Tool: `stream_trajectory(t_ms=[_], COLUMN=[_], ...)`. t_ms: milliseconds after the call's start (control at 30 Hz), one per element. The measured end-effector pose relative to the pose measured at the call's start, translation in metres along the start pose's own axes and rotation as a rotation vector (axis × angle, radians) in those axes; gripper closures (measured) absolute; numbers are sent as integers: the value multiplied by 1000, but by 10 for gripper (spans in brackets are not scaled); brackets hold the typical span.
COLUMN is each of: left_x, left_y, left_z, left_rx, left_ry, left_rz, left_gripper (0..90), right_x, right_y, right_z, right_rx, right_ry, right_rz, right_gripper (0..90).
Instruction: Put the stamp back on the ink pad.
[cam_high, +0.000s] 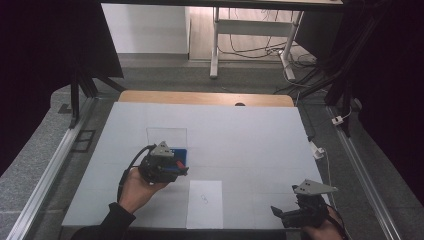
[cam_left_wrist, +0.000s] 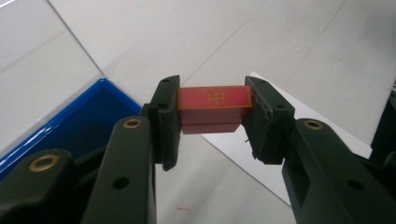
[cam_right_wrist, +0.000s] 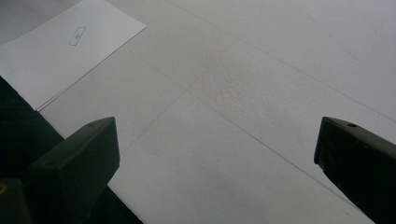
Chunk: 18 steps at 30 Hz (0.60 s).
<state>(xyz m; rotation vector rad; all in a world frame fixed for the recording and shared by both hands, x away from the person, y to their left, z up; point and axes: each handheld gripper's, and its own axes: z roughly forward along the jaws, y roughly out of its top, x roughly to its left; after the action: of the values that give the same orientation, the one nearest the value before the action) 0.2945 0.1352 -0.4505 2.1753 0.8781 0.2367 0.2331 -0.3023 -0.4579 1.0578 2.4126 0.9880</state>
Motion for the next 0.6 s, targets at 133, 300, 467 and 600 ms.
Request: stream_trajectory(t_ms=[133, 300, 467, 600], left_x=[6, 15, 24, 28], left_y=[0, -1, -2, -2], left_z=[-2, -3, -3, -3], left_rx=[-5, -9, -12, -15], left_ry=[15, 36, 47, 57], left_rz=[-14, -35, -55, -64], left_gripper=[583, 583, 582, 582], right_x=[0, 0, 0, 0], right_y=[0, 0, 0, 0], right_z=[0, 0, 1, 1], right_rx=[0, 2, 3, 3], right_ry=[0, 0, -2, -2], right_rz=[1, 0, 0, 0], right_gripper=[3, 3, 3, 3])
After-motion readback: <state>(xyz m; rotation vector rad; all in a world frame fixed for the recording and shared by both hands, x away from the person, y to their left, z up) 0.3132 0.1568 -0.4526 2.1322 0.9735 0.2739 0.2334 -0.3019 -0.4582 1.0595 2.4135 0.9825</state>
